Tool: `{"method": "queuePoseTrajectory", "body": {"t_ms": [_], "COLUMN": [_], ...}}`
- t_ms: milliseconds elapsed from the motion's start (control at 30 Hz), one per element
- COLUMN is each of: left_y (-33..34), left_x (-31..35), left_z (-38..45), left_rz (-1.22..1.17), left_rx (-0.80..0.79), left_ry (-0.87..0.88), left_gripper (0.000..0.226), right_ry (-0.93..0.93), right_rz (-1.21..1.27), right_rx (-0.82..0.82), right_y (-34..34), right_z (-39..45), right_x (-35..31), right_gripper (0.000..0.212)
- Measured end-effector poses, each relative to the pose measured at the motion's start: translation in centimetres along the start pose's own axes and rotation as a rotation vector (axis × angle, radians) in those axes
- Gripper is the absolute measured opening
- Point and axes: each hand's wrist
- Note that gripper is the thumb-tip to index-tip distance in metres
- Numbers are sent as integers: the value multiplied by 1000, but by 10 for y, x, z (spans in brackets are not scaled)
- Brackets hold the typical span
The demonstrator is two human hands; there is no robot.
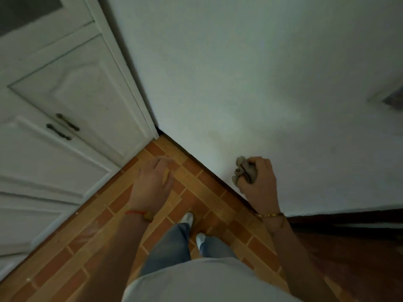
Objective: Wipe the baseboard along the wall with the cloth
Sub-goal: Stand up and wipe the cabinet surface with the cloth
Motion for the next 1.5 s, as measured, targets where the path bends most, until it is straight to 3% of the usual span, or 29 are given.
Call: {"method": "queuePoseTrajectory", "body": {"t_ms": [367, 867, 1500], "left_y": [-34, -62, -160], "left_x": [-11, -62, -272], "left_z": [-129, -289, -508], "left_rz": [52, 102, 163], "left_rx": [211, 424, 508], "left_ry": [-343, -773, -1064], "left_gripper": [27, 26, 30], "right_ry": [-167, -382, -566], "right_rz": [63, 84, 93], "right_rx": [-327, -742, -905], "right_y": [17, 118, 344], "right_z": [-37, -104, -300], "right_x": [-46, -132, -282], "right_gripper": [27, 33, 30]}}
Point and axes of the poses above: each hand's wrist, its own z-axis towards the middle knuckle, its own y-axis out of the palm, x = y × z, and after that the axes turned 10 degrees about z, right-handed
